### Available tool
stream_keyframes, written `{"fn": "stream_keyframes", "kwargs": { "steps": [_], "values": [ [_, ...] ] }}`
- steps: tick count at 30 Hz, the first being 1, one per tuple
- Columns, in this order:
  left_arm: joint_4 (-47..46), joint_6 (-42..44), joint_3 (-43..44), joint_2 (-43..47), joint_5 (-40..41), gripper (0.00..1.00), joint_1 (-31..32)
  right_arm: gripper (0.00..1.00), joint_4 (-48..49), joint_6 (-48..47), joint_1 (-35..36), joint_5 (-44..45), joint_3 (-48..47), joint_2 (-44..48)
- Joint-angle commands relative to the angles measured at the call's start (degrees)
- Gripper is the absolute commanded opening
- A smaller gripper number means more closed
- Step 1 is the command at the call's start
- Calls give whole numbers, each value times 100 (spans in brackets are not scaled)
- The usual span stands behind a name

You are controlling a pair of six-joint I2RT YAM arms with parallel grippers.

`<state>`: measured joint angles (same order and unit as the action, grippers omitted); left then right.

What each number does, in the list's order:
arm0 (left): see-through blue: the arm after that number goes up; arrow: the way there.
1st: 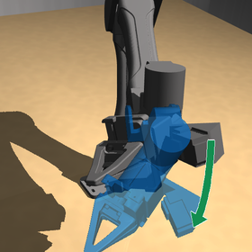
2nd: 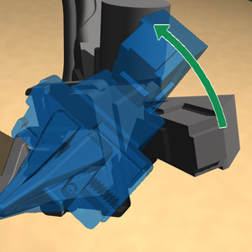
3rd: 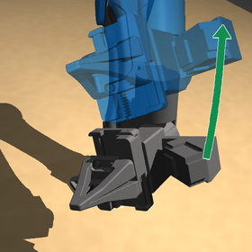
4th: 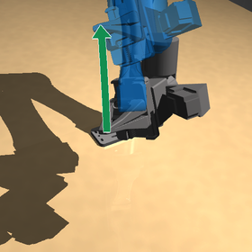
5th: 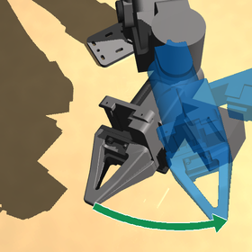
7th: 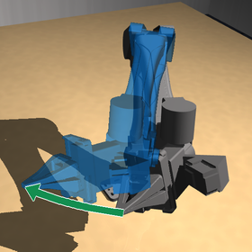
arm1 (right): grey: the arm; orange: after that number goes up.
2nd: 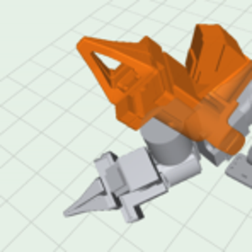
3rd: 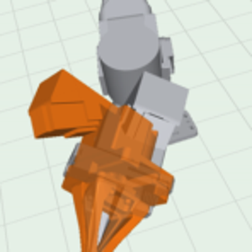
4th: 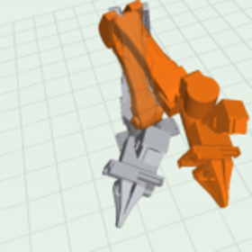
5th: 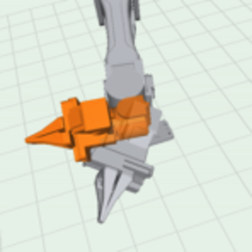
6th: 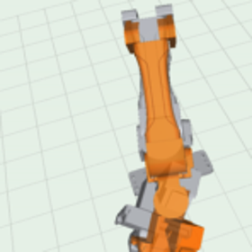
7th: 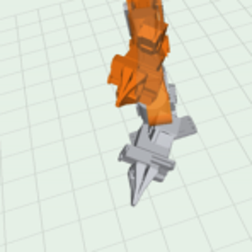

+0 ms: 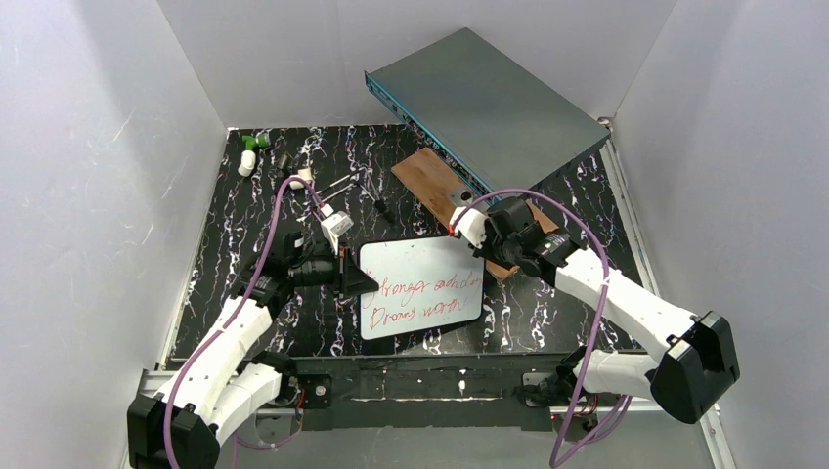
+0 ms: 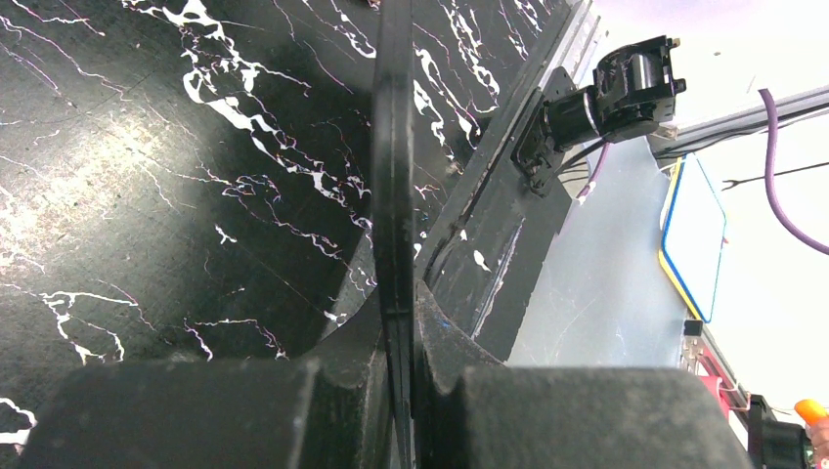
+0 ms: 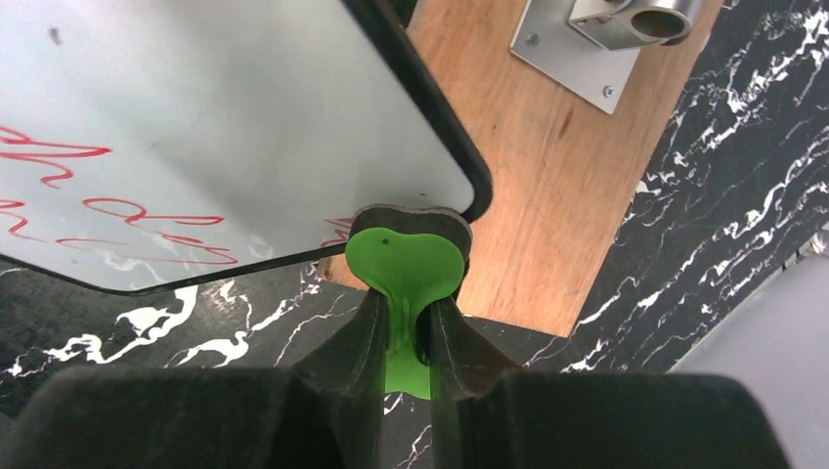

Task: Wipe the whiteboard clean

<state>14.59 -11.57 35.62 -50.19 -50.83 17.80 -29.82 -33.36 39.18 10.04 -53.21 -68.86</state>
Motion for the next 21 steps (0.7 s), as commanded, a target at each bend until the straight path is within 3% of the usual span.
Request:
{"fn": "stream_keyframes", "kwargs": {
  "steps": [1, 7, 14, 21],
  "values": [
    [290, 361, 63, 32, -16, 0, 100, 1, -86, -225, -65, -619, 201, 135],
    [291, 364, 62, 17, -15, 0, 96, 1, -317, -546, 287, -1140, 473, 175],
    [299, 366, 67, 26, -15, 0, 104, 1, 725, -116, 250, 797, 333, -72],
    [299, 366, 68, 29, -26, 0, 101, 1, 1055, -57, 134, 1140, 450, 16]
  ]
}}
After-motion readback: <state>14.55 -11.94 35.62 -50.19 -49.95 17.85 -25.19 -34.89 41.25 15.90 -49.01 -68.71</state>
